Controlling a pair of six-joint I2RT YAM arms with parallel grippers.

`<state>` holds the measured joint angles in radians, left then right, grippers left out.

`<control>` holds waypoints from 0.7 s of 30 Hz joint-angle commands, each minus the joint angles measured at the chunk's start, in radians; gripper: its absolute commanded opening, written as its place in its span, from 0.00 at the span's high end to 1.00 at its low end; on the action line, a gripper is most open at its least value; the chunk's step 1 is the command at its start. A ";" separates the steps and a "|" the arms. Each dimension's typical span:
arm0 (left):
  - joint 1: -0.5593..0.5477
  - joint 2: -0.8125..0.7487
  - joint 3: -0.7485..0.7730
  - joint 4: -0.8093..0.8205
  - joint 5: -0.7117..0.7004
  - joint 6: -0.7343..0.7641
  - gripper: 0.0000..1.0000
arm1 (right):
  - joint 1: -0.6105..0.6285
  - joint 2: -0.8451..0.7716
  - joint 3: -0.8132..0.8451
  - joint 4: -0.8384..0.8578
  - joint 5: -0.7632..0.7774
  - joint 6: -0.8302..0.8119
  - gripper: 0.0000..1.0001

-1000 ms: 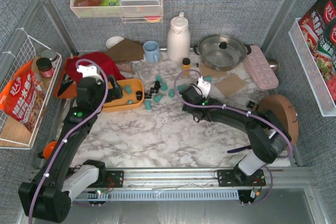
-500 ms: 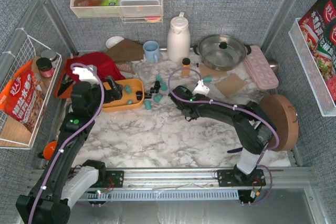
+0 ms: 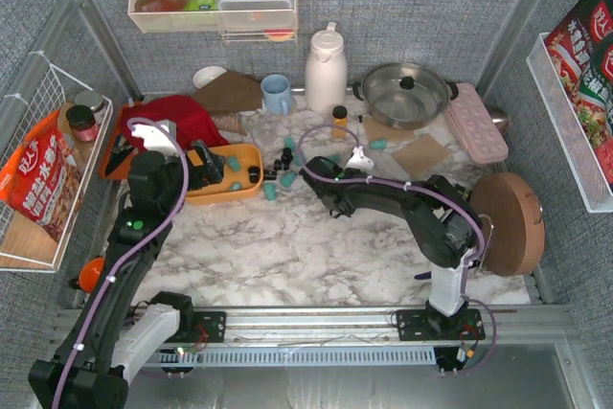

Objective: Mix the coffee capsules in the storage basket

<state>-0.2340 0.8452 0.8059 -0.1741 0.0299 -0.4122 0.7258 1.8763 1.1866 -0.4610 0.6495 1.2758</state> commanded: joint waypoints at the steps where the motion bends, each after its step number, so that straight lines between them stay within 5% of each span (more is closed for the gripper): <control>1: 0.001 -0.006 -0.001 0.029 0.014 0.000 0.01 | 0.001 0.025 0.035 -0.035 0.033 0.002 0.40; 21: 0.000 -0.012 -0.008 0.037 0.023 -0.003 0.01 | -0.011 0.053 0.048 -0.068 0.031 -0.015 0.54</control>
<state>-0.2340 0.8375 0.7998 -0.1730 0.0387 -0.4122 0.7189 1.9282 1.2366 -0.5140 0.6712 1.2743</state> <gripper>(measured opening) 0.993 0.458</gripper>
